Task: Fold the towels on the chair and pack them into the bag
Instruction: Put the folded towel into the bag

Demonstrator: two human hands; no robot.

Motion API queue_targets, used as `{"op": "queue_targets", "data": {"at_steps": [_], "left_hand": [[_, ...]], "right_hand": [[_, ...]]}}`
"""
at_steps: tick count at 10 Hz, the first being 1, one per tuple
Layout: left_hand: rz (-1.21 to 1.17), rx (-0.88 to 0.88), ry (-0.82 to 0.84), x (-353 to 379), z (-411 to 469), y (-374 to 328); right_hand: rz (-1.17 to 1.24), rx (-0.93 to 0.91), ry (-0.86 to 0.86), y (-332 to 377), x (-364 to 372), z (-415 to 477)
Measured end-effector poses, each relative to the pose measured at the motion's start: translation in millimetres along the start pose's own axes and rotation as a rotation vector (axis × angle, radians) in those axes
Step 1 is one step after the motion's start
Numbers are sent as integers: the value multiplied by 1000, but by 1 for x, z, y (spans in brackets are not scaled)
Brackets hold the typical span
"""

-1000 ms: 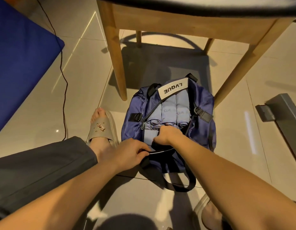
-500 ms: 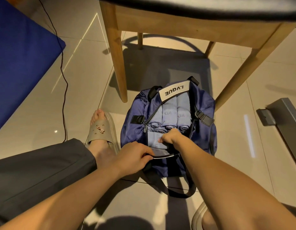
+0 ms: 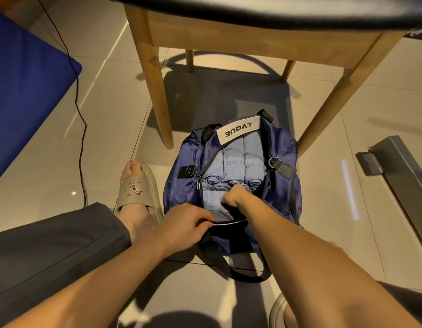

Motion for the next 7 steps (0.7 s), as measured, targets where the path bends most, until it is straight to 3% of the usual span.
{"op": "queue_targets", "data": {"at_steps": [1, 2, 3, 5, 6, 7], "left_hand": [[-18, -2, 14, 2, 0, 0], [-31, -13, 12, 3, 2, 1], [-18, -20, -23, 3, 4, -1], [9, -43, -87, 2, 6, -4], [9, -60, -54, 4, 4, -1], [-1, -92, 25, 11, 0, 6]], "right_hand": [[-154, -119, 94, 6, 11, 1], [88, 3, 110, 2, 13, 1], [308, 53, 23, -4, 3, -10], [94, -73, 60, -4, -8, -10], [370, -41, -89, -16, -5, 7], [390, -91, -92, -10, 0, -3]]}}
Point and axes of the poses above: each hand's wrist, its own z-axis towards the middle knuckle, its own x-axis out of the palm, y = z × x, the point moved 2 cm from there along z, towards the middle knuckle, and after that the axes turned 9 degrees about -x, right-handed, at the moved point
